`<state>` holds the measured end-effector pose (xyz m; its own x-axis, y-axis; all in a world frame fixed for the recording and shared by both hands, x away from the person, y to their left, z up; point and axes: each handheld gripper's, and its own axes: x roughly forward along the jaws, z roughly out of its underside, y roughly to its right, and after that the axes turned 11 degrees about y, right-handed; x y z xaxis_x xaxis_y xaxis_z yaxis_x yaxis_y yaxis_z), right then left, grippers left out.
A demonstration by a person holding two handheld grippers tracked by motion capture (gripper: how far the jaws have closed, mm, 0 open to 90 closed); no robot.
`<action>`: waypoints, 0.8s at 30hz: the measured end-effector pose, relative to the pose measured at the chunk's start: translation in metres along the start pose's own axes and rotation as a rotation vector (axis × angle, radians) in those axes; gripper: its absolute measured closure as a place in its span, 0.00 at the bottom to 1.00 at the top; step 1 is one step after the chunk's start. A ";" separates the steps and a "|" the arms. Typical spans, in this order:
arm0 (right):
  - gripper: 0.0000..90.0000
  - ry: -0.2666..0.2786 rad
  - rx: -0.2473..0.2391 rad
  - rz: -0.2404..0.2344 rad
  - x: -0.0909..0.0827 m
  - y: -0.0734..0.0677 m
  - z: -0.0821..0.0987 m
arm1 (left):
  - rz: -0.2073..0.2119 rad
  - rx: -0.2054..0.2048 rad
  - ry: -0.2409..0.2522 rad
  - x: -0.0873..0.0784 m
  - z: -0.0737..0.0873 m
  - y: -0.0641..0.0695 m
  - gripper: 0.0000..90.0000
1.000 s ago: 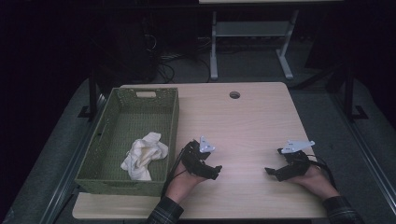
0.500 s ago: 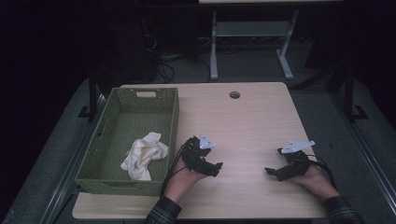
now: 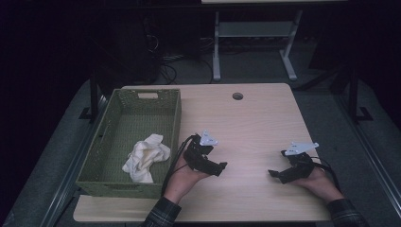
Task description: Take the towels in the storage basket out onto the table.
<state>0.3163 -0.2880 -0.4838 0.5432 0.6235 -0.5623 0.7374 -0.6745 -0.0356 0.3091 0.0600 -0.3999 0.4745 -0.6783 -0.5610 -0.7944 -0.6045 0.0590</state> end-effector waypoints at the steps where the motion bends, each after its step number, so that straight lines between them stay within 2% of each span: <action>1: 0.01 0.000 0.000 0.000 0.000 0.000 0.000 | 0.004 0.000 0.002 0.000 -0.001 0.000 0.14; 11: 0.01 0.000 0.000 0.000 0.000 0.000 0.000 | 0.025 0.023 0.012 -0.006 -0.013 -0.002 0.14; 24: 0.01 0.000 0.001 0.000 0.000 0.000 0.000 | 0.050 0.034 0.030 -0.025 -0.027 -0.018 0.14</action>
<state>0.3162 -0.2879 -0.4837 0.5432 0.6233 -0.5625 0.7369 -0.6750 -0.0364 0.3214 0.0766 -0.3643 0.4446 -0.7197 -0.5332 -0.8296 -0.5553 0.0579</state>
